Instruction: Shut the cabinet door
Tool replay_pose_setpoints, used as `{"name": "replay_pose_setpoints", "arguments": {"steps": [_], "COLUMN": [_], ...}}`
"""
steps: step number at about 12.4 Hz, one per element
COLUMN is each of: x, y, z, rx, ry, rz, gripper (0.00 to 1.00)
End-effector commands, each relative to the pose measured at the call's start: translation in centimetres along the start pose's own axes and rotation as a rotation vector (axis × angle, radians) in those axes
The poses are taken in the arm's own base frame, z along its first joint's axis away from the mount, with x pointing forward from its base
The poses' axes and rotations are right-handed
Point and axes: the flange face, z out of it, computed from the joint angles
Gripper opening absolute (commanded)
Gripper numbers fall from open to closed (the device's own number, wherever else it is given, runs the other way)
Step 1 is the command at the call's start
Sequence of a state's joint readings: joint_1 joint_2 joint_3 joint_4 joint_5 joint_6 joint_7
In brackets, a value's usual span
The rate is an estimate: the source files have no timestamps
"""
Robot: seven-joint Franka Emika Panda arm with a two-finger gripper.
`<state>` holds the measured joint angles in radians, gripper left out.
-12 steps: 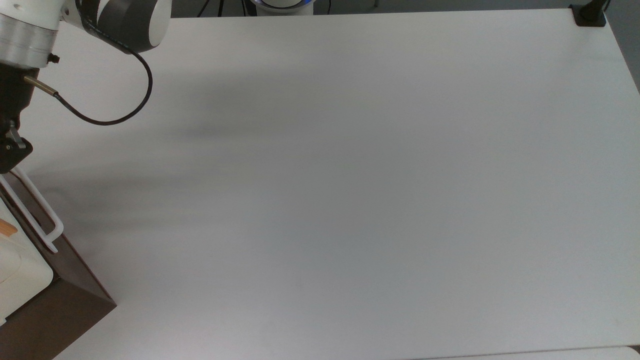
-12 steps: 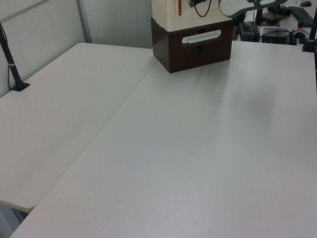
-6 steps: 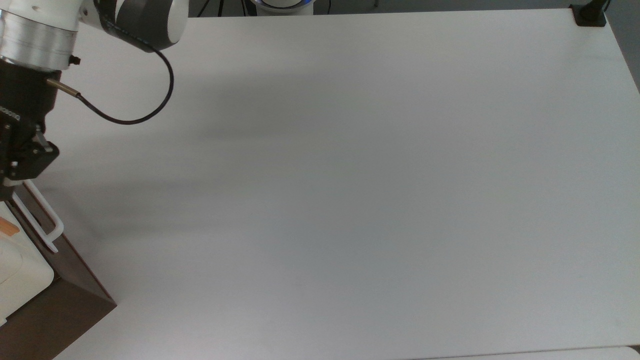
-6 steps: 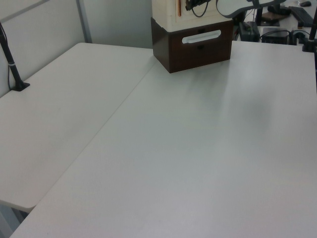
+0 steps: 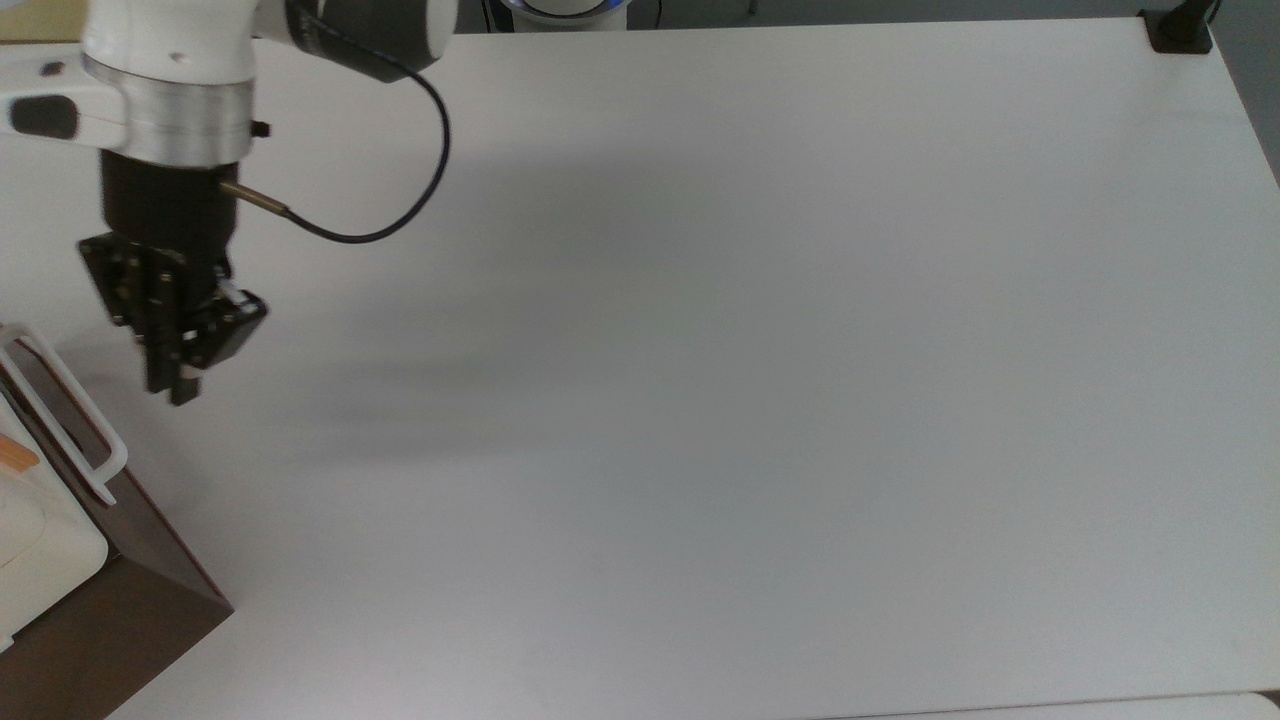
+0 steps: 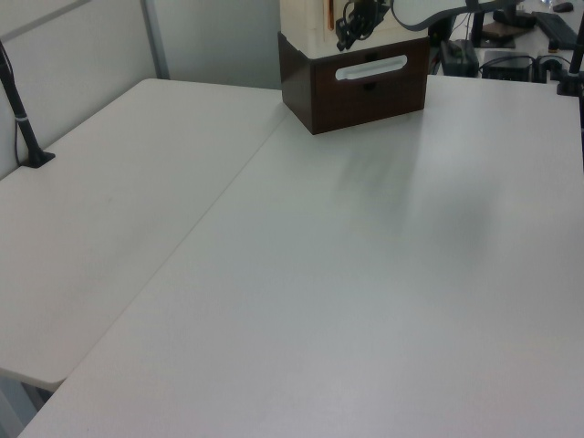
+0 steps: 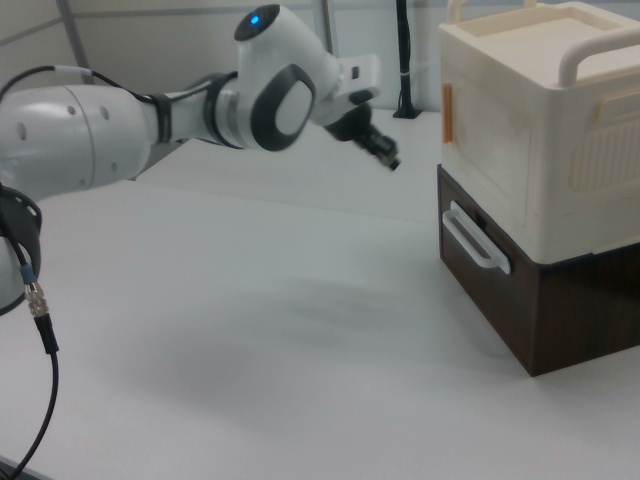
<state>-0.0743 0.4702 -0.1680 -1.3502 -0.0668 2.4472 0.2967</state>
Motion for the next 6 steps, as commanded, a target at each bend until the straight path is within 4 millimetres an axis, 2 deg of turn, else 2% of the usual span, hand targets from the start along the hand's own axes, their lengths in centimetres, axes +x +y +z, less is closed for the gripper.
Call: {"name": "replay_pose_setpoints", "arguments": {"steps": [1,2,3,5,6], "x": [-2.3,-3.8,-5.0,-7.1,-7.8], "y": [-1.2,-2.0,-2.7,-2.7,-2.7], "z": [-4.1,-5.6,-6.6,-8.3,-9.0], "rx": [-0.013,-0.013,0.006,0.055,0.081], "ry": [-0.216,-0.336,-0.425,-0.602,-0.662], "rz": [-0.038,-0.111,-0.171,-0.256,-0.284], "gripper": [0.32,0.33,0.39,0.63,0.70]}}
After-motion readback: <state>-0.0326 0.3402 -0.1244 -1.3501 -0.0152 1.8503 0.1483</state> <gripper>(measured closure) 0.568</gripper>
